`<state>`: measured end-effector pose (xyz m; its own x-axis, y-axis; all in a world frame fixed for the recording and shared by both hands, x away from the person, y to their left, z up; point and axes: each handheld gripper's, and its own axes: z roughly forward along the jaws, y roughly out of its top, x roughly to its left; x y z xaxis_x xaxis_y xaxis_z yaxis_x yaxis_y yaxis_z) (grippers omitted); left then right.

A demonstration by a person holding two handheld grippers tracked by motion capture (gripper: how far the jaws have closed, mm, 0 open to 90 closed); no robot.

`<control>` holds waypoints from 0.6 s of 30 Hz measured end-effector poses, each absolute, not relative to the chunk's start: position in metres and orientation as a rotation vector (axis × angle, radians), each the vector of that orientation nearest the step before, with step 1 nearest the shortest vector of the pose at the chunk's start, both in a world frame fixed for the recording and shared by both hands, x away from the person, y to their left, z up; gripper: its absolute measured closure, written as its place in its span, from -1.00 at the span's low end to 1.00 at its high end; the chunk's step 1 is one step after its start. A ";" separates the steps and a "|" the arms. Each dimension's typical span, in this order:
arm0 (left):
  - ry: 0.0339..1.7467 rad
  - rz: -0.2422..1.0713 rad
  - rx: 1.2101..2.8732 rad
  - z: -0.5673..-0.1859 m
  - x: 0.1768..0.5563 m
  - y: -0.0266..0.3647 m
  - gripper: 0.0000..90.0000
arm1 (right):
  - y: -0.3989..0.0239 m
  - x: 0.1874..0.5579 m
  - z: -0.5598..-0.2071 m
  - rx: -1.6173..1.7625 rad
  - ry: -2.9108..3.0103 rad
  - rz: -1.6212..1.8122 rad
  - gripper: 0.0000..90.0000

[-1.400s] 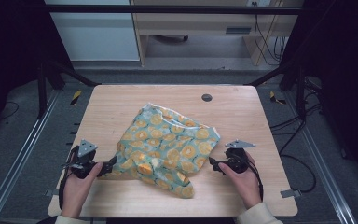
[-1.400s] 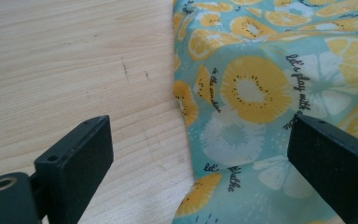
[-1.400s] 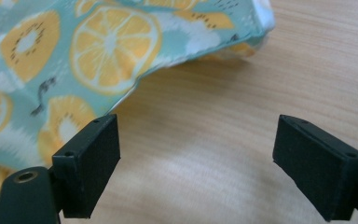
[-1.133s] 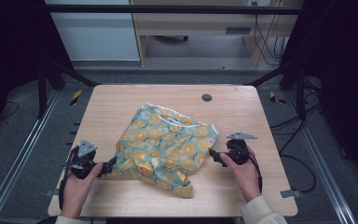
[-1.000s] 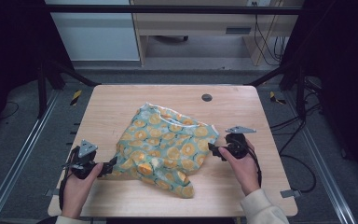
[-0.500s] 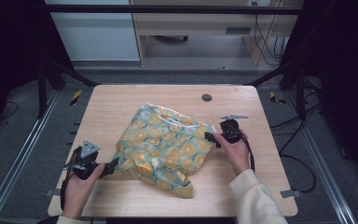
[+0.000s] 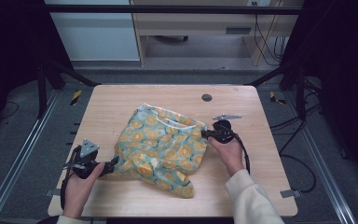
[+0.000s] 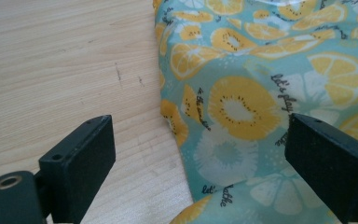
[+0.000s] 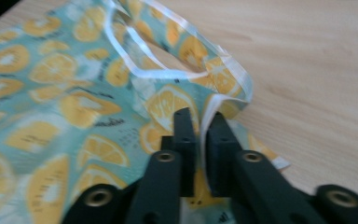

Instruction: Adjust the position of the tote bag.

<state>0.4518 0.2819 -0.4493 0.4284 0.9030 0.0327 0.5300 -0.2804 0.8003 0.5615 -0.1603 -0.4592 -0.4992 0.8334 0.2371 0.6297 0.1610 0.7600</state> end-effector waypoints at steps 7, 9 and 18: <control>1.194 0.652 1.948 -0.446 0.450 0.278 -0.80 | -0.140 0.541 -0.430 1.235 2.234 1.322 1.00; 1.191 0.651 1.947 -0.445 0.449 0.276 -0.80 | -0.127 0.527 -0.418 1.137 2.255 1.365 1.00; 1.174 0.657 1.950 -0.437 0.455 0.274 -0.77 | -0.094 0.489 -0.388 0.929 2.316 1.466 1.00</control>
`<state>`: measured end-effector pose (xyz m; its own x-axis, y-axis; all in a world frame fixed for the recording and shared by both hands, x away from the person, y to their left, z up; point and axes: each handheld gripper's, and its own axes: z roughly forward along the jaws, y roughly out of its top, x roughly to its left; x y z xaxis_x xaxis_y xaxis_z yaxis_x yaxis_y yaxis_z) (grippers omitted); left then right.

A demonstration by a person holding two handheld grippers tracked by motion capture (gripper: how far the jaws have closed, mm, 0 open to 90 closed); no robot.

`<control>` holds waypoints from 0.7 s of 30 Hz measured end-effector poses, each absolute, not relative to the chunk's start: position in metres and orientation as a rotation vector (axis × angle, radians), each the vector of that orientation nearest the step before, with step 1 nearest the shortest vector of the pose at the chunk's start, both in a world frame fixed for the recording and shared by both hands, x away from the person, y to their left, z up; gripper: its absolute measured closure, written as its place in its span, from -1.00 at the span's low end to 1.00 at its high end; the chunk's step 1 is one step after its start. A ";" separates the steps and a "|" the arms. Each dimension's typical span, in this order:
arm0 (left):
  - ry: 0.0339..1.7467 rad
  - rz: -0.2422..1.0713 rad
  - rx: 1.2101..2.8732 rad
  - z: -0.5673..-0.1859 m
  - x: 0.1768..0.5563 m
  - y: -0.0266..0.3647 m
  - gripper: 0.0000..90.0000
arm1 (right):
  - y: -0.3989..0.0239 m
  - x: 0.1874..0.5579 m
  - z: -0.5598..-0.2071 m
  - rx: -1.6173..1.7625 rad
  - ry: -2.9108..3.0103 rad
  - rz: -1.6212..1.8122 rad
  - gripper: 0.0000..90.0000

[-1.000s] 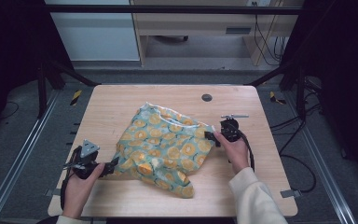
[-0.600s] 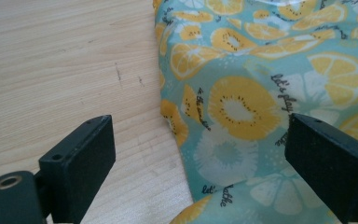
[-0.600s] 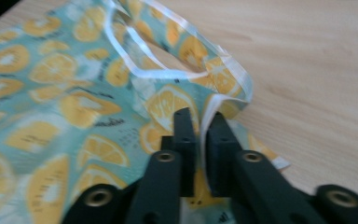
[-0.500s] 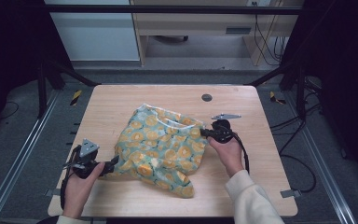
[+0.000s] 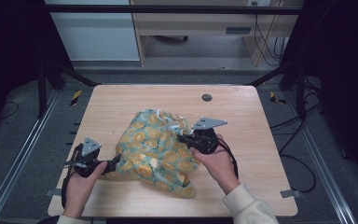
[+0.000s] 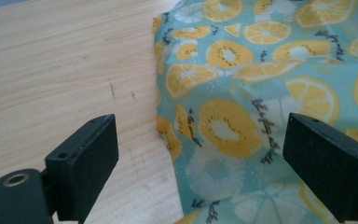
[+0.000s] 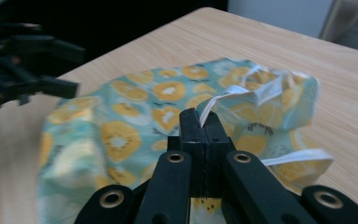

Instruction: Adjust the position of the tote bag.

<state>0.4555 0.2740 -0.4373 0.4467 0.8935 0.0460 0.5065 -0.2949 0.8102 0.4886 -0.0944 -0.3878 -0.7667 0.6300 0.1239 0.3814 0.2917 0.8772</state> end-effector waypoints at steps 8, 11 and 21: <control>1.141 0.641 2.013 -0.414 0.484 0.268 -0.76 | -0.079 0.465 -0.368 0.814 2.346 1.543 1.00; 1.122 0.660 2.020 -0.407 0.490 0.263 -0.76 | -0.075 0.459 -0.364 0.791 2.349 1.572 1.00; 1.093 0.662 2.059 -0.390 0.498 0.253 -0.76 | -0.054 0.434 -0.360 0.678 2.423 1.628 1.00</control>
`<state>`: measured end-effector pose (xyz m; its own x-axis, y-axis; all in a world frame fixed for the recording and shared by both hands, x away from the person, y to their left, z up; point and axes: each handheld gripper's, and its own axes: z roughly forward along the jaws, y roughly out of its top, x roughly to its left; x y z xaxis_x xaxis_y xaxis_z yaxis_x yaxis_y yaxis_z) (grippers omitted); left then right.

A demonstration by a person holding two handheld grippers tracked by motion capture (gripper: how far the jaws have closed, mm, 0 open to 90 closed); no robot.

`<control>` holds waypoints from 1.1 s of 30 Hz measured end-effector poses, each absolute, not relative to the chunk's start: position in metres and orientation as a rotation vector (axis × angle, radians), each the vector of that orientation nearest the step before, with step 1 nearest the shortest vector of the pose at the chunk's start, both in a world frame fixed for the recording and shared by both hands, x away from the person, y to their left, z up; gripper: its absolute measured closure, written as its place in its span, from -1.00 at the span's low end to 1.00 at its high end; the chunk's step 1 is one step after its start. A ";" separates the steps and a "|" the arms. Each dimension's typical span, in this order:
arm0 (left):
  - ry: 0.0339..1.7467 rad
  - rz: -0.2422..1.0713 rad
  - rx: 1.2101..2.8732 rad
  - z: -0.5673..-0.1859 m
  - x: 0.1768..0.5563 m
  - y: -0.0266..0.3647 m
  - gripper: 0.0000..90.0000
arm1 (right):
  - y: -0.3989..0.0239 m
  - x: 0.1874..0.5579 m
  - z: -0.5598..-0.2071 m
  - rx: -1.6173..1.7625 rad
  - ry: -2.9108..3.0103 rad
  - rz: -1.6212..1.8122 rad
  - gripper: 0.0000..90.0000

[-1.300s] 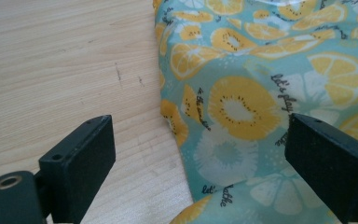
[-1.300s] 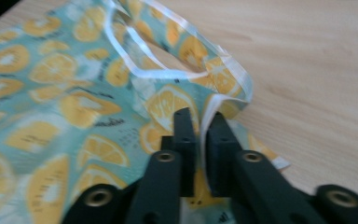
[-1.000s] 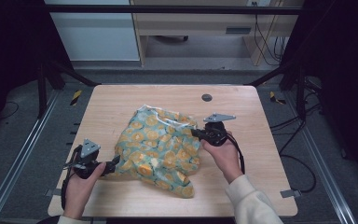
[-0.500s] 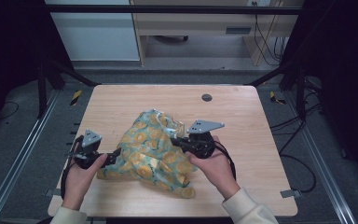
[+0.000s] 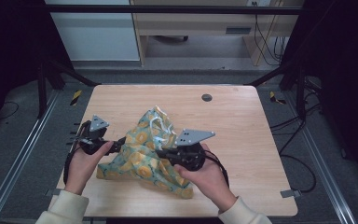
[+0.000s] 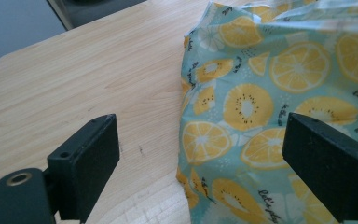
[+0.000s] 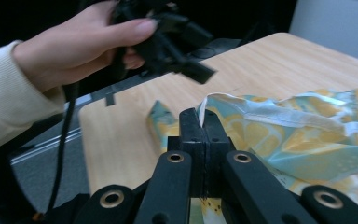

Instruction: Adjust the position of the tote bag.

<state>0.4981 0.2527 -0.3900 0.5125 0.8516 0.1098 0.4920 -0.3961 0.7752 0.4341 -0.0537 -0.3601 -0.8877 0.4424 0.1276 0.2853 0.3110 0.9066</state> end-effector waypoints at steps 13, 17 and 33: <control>1.044 0.610 2.125 -0.378 0.531 0.220 -0.76 | -0.024 0.417 -0.384 0.585 2.545 1.611 1.00; 1.040 0.551 2.142 -0.379 0.554 0.205 -0.76 | -0.023 0.415 -0.387 0.576 2.564 1.611 1.00; 1.086 0.464 2.187 -0.398 0.585 0.181 -0.77 | -0.026 0.413 -0.384 0.552 2.572 1.633 1.00</control>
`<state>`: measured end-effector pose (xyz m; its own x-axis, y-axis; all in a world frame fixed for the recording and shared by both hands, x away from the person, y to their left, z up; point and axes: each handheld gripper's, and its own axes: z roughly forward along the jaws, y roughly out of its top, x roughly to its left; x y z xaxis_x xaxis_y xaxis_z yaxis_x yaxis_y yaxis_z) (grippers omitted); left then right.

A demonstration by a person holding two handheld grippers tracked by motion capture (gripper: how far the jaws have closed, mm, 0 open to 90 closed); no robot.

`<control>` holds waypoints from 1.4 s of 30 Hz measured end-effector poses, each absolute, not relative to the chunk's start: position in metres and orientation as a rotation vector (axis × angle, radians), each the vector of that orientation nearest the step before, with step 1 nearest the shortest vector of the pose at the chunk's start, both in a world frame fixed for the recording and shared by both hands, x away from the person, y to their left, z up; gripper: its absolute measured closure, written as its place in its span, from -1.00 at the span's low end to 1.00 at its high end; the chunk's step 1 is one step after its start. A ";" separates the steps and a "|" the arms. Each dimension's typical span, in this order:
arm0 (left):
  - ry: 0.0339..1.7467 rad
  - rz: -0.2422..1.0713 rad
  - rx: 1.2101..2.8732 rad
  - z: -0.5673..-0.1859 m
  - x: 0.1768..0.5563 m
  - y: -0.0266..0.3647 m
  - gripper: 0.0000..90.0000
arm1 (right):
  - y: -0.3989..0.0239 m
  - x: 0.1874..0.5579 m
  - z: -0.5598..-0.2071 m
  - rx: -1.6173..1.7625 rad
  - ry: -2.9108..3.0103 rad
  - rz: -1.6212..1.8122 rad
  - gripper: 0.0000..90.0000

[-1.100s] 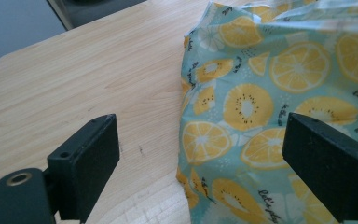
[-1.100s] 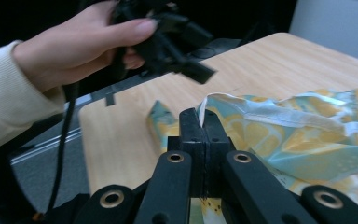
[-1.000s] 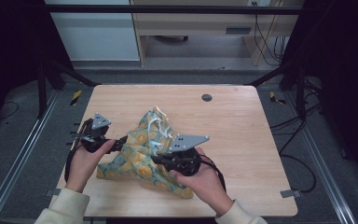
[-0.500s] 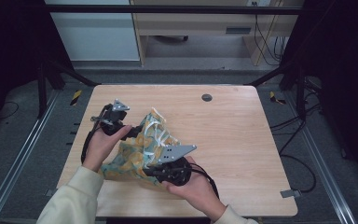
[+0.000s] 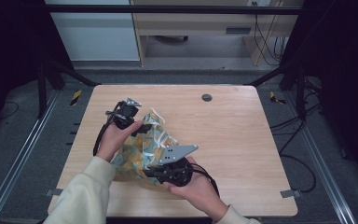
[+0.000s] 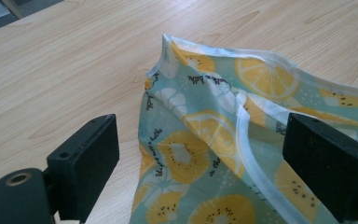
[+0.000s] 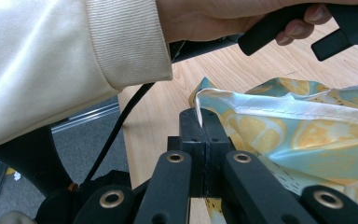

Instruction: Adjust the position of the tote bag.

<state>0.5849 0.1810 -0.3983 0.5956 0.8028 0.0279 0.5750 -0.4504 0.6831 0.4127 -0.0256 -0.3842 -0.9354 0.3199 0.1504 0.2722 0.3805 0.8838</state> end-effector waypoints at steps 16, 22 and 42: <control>1.091 0.423 2.232 -0.409 0.593 0.173 -0.76 | -0.028 0.411 -0.384 0.549 2.576 1.632 1.00; 1.103 0.404 2.259 -0.416 0.596 0.171 -0.74 | -0.030 0.411 -0.385 0.559 2.572 1.638 1.00; 1.077 0.351 2.319 -0.423 0.596 0.171 0.56 | -0.036 0.410 -0.383 0.564 2.559 1.641 1.00</control>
<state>0.5957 0.1710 -0.4227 0.6444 0.7647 0.0035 0.6201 -0.5251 0.5829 0.4096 -0.0361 -0.3826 -0.9323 0.3282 0.1524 0.2753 0.3701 0.8873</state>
